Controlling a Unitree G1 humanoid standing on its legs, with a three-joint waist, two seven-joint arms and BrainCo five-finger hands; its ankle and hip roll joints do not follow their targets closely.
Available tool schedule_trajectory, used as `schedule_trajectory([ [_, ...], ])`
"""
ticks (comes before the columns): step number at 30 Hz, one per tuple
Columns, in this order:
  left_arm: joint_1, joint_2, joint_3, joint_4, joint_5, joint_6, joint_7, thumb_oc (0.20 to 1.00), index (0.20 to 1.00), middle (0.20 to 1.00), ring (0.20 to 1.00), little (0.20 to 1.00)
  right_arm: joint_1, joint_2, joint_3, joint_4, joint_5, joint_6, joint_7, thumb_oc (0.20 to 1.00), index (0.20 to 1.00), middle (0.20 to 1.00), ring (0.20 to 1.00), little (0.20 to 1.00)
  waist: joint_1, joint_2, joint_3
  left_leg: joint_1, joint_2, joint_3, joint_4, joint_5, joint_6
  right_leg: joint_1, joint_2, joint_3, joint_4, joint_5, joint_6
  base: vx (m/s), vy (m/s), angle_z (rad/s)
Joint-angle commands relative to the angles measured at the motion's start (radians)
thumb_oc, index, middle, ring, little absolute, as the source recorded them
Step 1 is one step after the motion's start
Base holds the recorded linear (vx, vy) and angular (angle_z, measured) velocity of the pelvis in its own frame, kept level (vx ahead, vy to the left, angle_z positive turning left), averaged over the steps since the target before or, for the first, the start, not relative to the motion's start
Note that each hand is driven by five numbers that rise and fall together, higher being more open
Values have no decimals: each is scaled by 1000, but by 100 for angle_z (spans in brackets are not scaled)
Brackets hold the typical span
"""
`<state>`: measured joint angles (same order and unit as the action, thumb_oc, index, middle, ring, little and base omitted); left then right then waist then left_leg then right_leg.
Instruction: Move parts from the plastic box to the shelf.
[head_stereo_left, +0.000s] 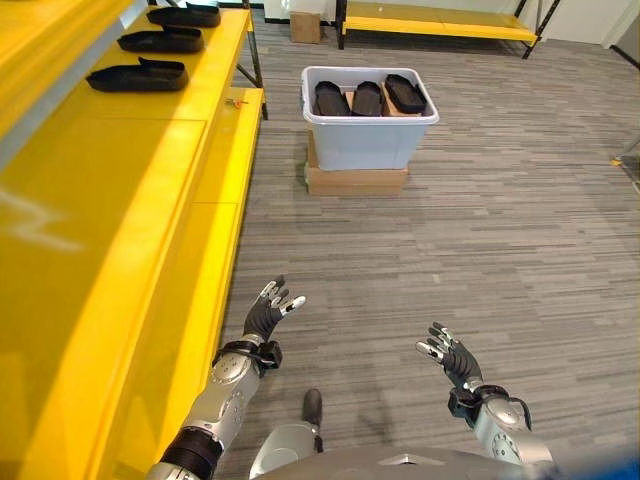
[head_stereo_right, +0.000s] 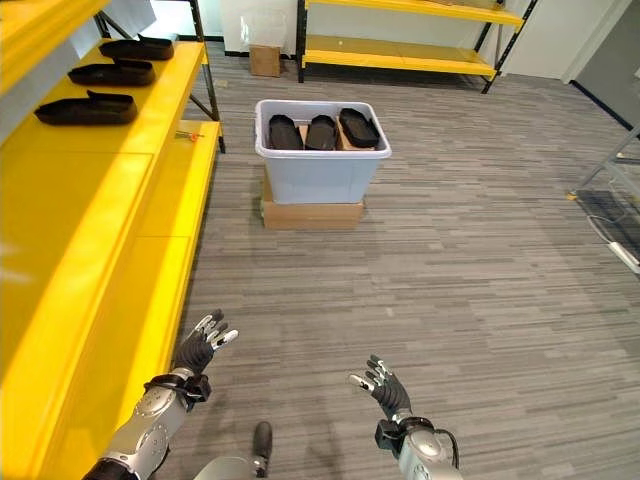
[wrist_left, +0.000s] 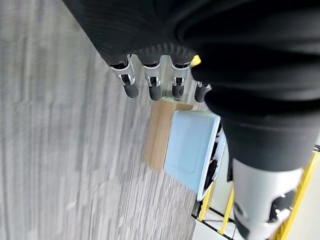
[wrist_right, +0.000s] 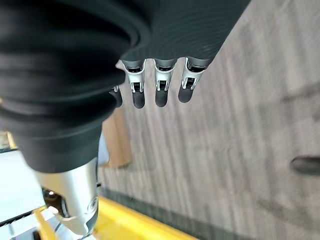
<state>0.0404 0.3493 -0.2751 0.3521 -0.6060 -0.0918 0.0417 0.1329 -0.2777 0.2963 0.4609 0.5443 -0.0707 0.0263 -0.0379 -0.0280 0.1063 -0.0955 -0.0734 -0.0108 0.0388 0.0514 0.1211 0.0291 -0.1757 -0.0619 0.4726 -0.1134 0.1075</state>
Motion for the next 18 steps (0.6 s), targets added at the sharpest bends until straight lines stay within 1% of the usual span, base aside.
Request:
schedule_trajectory([
  [1,28,14,-19,-59,31,-34,-8,1000,1000,1000,1000,1000,-26,-31,-9,-27,-3,-38,9,1000,1000,1000,1000,1000,-2,17,0,17,17,29,83,-123,-30,-95,28,-10,60,193,13,204,137,11],
  [3,34,17,-17,-62,37,-32,-9,1000,1000,1000,1000,1000,-20,-30,-9,-37,-9,-38,6,1000,1000,1000,1000,1000,-10,37,13,65,25,28,55,-129,-25,-164,14,-55,95,169,1,233,89,8],
  [4,35,15,-15,-55,36,-32,-10,1000,1000,1000,1000,1000,-20,-31,-8,-34,-7,-38,5,1000,1000,1000,1000,1000,-18,43,20,91,26,27,41,-134,-29,-197,13,-80,67,137,-11,173,29,-2],
  [5,35,15,-15,-55,36,-32,-10,1000,1000,1000,1000,1000,-20,-31,-8,-34,-7,-38,5,1000,1000,1000,1000,1000,-18,43,21,92,26,26,41,-134,-29,-196,13,-80,67,137,-11,259,-40,-2],
  [6,36,16,-12,-52,29,-34,-11,1000,1000,1000,1000,1000,-17,-32,-8,-37,0,-36,0,1000,1000,1000,1000,1000,-26,45,26,123,26,25,31,-146,-36,-226,2,-114,-24,116,-16,252,-91,11],
  [7,38,15,-7,-51,23,-33,-11,1000,1000,1000,1000,1000,-17,-32,-9,-43,2,-38,-1,1000,1000,1000,1000,1000,-30,43,31,140,26,27,28,-159,-44,-231,-20,-131,-105,123,-8,334,-142,18],
  [8,40,15,-4,-50,21,-34,-13,1000,1000,1000,1000,1000,-20,-36,-10,-44,0,-39,-3,1000,1000,1000,1000,1000,-33,42,37,161,30,33,23,-174,-52,-230,-41,-147,-199,151,4,379,-233,23],
  [9,39,12,-3,-47,21,-37,-15,1000,1000,1000,1000,1000,-27,-41,-13,-42,-8,-34,-5,1000,1000,1000,1000,1000,-43,37,42,197,30,27,15,-198,-69,-243,-67,-134,-359,221,40,381,-240,17],
  [11,38,6,6,-44,25,-40,-14,1000,1000,1000,1000,1000,-28,-44,-15,-54,-22,-29,-6,1000,1000,1000,1000,1000,-52,30,47,227,31,22,16,-220,-82,-253,-85,-115,-434,274,69,377,-244,10],
  [12,34,0,13,-34,34,-43,-16,1000,1000,1000,1000,1000,-27,-49,-17,-62,-33,-26,-5,1000,1000,1000,1000,1000,-63,22,44,262,38,17,18,-244,-94,-257,-95,-87,-448,298,82,276,-192,8],
  [13,34,0,13,-34,34,-43,-16,1000,1000,1000,1000,1000,-27,-49,-17,-62,-33,-25,-5,1000,1000,1000,1000,1000,-62,23,46,264,39,18,17,-244,-95,-255,-94,-87,-448,297,82,400,-306,26],
  [14,38,-12,10,-20,39,-42,-22,1000,1000,1000,1000,1000,-19,-48,-17,-56,-29,-22,1,1000,1000,1000,1000,1000,-62,11,21,296,49,15,18,-266,-107,-231,-87,-93,-445,291,74,210,-165,37],
  [15,38,-13,10,-19,39,-42,-22,1000,1000,1000,1000,1000,-19,-49,-17,-56,-29,-22,1,1000,1000,1000,1000,1000,-62,12,22,298,50,15,17,-266,-107,-228,-86,-93,-446,291,74,305,-250,50],
  [17,36,-24,6,-15,35,-43,-18,1000,1000,1000,1000,1000,-21,-58,-15,-52,-29,-24,3,1000,1000,1000,1000,1000,-66,19,4,306,74,5,24,-252,-124,-213,-64,-103,-451,292,61,235,-276,37],
  [18,44,-25,13,-20,30,-42,-17,1000,1000,1000,1000,1000,-24,-72,-17,-62,-33,-24,6,1000,1000,1000,1000,1000,-68,34,-2,314,117,-3,32,-231,-143,-217,-33,-124,-403,254,42,264,-409,10],
])
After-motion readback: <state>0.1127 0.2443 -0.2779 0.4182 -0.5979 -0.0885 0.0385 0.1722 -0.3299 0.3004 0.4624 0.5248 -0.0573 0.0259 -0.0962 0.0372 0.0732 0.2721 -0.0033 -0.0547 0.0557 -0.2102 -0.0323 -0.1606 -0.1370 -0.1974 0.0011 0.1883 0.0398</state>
